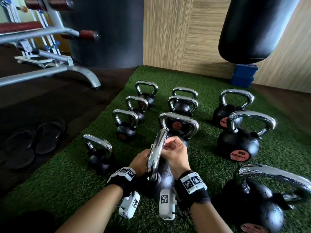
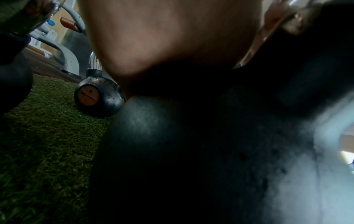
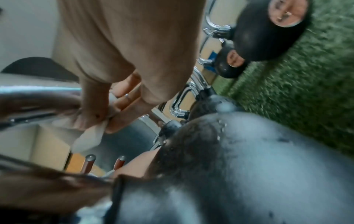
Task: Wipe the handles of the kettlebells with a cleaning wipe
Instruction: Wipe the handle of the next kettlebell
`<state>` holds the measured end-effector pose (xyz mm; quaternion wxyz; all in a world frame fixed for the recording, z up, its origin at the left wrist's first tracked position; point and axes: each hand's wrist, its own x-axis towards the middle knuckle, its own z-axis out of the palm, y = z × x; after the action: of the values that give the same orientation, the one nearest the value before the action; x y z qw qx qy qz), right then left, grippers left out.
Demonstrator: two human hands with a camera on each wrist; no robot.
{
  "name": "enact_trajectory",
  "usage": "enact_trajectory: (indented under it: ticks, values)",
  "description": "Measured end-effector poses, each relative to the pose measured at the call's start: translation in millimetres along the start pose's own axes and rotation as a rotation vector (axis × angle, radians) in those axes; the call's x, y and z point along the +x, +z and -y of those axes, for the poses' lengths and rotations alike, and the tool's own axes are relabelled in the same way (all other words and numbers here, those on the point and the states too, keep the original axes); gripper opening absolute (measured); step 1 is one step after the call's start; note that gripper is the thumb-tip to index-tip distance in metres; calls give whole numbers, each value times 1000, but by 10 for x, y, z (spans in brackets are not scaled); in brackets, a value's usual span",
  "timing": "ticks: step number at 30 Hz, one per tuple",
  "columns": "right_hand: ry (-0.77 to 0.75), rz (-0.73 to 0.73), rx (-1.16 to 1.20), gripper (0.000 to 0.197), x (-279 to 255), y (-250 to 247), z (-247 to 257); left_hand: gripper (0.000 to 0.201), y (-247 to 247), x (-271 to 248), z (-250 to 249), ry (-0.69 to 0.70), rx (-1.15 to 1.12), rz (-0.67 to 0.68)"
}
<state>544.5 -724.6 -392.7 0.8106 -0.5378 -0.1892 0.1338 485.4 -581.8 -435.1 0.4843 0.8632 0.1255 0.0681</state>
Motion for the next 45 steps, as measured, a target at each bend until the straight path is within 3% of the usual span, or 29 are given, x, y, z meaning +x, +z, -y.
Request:
enact_trajectory:
  ticks: [6,9,13,16,19,23,25,28,29,31,34,36,38,40,41,43,45]
  values:
    - [-170,-164,-452,45,-3,-40,17,30,-38,-30,-12,52,10,-6]
    - [-268,-232,-623,50,80,-17,121,24,-38,-61,-61,7,-43,7]
    - [-334,-253,-760,44,210,-46,218,47,-41,-82,-111,-53,-95,21]
    - [-219,-303,-762,46,294,-77,183,52,-59,-80,-147,-33,-58,75]
    - [51,-351,-725,65,376,-64,175,16,-83,-42,-116,-38,-65,109]
    - [211,-367,-777,66,342,28,216,18,-96,-49,-112,-5,-102,152]
    - [281,-356,-820,52,308,64,212,21,-153,-51,-175,19,-62,186]
    - [259,-322,-913,45,268,47,188,41,-294,87,-251,-9,383,358]
    - [224,-301,-933,45,219,40,206,43,-338,145,-288,-17,501,371]
    - [166,-250,-957,34,70,43,245,44,-453,207,-418,14,511,322]
    - [212,-70,-851,2,-187,68,318,70,-596,328,-600,239,460,194]
    - [285,71,-630,18,-328,78,373,90,-657,407,-710,375,560,163]
    - [343,132,-444,19,-429,116,493,98,-686,467,-805,480,681,143]
    - [361,128,-375,22,-520,186,619,85,-687,508,-857,562,665,189]
    - [359,129,-383,21,-548,225,647,67,-678,522,-882,591,608,201]
    - [298,154,-584,22,-588,314,684,36,-678,568,-929,614,620,179]
    - [192,162,-922,40,-600,367,664,36,-678,640,-922,590,763,141]
